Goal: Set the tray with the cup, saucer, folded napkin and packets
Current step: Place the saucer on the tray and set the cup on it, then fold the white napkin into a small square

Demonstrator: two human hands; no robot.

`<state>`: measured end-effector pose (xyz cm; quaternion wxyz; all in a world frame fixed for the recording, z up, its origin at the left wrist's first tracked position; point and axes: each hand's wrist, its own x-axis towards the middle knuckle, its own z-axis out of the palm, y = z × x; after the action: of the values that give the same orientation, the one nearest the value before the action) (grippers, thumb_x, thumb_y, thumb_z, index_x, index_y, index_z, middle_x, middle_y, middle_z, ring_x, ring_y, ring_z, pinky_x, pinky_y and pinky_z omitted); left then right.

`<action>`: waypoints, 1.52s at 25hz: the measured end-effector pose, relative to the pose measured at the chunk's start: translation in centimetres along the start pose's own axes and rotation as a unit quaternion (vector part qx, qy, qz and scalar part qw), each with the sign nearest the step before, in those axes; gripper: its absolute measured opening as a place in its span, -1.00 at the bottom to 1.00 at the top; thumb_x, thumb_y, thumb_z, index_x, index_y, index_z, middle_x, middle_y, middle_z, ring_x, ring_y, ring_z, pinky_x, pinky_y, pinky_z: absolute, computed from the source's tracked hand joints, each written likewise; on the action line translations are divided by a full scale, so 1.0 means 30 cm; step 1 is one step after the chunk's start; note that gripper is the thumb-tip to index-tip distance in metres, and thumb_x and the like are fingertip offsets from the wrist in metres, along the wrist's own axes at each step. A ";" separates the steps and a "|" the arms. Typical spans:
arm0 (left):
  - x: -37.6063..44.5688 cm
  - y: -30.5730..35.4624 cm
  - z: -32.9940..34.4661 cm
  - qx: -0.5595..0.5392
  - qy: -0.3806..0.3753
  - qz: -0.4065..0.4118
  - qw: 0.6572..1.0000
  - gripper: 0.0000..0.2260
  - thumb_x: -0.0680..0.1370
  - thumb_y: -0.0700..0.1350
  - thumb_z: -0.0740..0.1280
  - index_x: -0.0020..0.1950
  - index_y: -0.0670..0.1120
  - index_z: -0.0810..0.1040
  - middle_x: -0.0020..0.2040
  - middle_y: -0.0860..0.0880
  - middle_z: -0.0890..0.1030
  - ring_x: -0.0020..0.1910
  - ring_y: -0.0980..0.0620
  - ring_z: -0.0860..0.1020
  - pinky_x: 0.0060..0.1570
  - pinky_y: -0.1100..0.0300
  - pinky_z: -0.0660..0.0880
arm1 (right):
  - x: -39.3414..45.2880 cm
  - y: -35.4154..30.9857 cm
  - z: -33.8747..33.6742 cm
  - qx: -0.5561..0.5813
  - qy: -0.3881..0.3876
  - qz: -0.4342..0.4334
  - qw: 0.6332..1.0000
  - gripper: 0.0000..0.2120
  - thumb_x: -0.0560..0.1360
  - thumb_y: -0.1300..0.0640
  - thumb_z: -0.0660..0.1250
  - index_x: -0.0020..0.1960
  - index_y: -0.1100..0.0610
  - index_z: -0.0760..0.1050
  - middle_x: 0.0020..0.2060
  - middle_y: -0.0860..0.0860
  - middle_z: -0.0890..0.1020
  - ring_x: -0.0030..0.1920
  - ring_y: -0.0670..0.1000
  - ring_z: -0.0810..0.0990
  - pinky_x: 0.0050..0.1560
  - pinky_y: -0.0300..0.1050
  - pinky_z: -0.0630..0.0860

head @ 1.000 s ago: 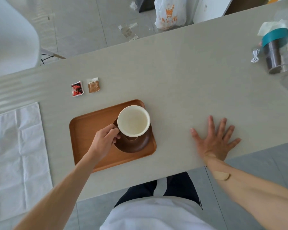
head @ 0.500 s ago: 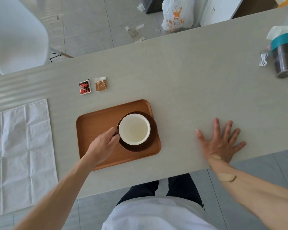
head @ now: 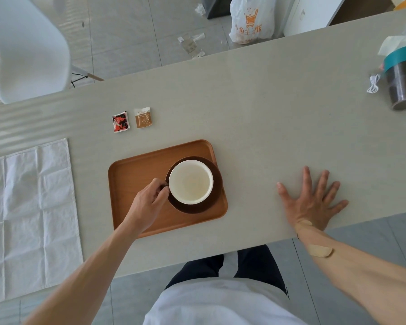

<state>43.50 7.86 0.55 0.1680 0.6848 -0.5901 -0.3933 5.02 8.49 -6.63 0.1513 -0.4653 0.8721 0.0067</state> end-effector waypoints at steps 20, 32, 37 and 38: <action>-0.004 -0.025 0.020 -0.035 0.025 -0.017 0.999 -0.89 0.62 -0.03 0.21 -0.03 0.02 0.50 -0.28 0.06 0.58 -0.32 0.12 0.51 -0.32 0.24 0.45 | 0.009 0.009 0.017 -0.011 0.001 -0.003 1.000 -0.15 0.34 -0.62 -0.16 0.53 -0.27 -0.16 0.60 0.01 -0.10 0.56 0.19 -0.16 0.40 0.48 -0.22; -0.172 -0.080 0.062 -0.062 0.070 -0.097 0.991 -0.71 0.57 0.16 0.23 0.24 0.12 0.49 -0.09 0.14 0.61 -0.10 0.16 0.59 -0.17 0.25 0.49 | 0.026 -0.009 -0.126 -0.084 -0.141 -0.069 0.984 -0.23 0.50 -0.39 0.06 0.57 -0.09 -0.10 0.58 0.16 -0.09 0.53 0.32 -0.05 0.45 0.38 0.08; -0.320 -0.140 0.098 -0.004 0.084 -0.124 0.989 -0.81 0.57 0.08 0.29 0.09 0.05 0.61 -0.07 0.16 0.60 -0.13 0.26 0.52 -0.22 0.41 0.34 | -0.108 -0.070 -0.221 -0.155 -0.153 -0.316 0.923 -0.58 0.56 -0.07 0.18 0.38 0.02 0.38 0.36 0.11 0.42 0.30 0.17 0.44 0.24 0.03 0.45; -0.356 -0.148 0.100 -0.008 0.087 -0.126 0.988 -0.84 0.56 0.08 0.30 0.04 0.06 0.60 -0.10 0.18 0.59 -0.14 0.26 0.52 -0.22 0.40 0.35 | -0.148 -0.093 -0.230 -0.167 -0.184 -0.344 0.906 -0.57 0.56 -0.08 0.17 0.40 0.00 0.38 0.37 0.09 0.43 0.31 0.15 0.45 0.25 0.01 0.44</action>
<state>44.34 19.69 -0.80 0.1730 0.7838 -0.4788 -0.3555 7.83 9.44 1.52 0.2221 -0.7452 0.6009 0.1853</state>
